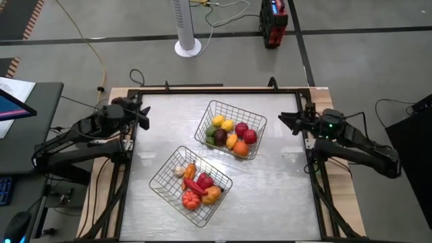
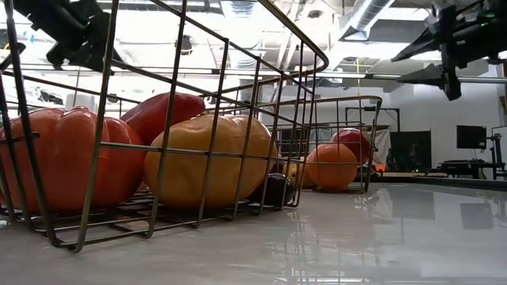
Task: Sort produce into baskets
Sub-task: Return to Home Position
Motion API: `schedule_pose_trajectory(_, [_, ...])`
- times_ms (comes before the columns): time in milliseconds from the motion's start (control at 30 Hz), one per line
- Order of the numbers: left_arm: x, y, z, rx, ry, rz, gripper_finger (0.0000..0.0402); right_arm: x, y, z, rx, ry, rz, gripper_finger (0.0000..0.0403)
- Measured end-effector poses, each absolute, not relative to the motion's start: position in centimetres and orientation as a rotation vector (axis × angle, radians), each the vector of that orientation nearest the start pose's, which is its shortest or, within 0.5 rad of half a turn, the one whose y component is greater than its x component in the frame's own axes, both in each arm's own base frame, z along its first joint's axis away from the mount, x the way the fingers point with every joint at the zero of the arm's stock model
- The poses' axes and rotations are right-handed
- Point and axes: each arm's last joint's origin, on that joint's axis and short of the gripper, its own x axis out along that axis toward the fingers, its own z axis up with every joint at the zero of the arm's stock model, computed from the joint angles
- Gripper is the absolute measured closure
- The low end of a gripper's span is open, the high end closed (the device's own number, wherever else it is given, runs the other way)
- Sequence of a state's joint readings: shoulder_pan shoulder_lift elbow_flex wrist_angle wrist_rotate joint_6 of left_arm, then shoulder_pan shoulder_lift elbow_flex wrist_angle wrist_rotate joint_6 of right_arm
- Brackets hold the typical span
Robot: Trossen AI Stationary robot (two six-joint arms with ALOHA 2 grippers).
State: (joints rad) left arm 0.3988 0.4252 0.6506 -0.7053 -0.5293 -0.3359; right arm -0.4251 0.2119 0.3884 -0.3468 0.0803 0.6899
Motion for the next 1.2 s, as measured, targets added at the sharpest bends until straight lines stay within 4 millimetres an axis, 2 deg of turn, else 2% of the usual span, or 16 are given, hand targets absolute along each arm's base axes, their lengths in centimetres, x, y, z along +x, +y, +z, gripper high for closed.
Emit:
schedule_pose_trajectory(167, [7.2,4.6,27.7,-0.267,0.414,0.990,0.0200,7.4,-2.7,24.7,0.695,-0.016,-0.426,0.0155])
schedule_pose_trajectory(700, [7.2,4.6,27.7,-0.267,0.409,0.990,0.0200,5.7,-0.6,25.4,0.688,-0.071,-0.137,0.0155])
schedule_pose_trajectory(900, [7.2,4.6,27.7,-0.267,0.409,0.990,0.0200,5.7,-0.4,25.4,0.689,-0.054,-0.101,0.0155])
schedule_pose_trajectory(1067, [7.2,4.6,27.7,-0.267,0.409,0.990,0.0200,5.7,-0.4,24.4,0.686,0.038,-0.133,0.0155])
schedule_pose_trajectory(1200, [7.2,4.6,27.7,-0.267,0.408,0.990,0.0200,5.6,-0.8,23.7,0.664,0.068,-0.277,0.0155])
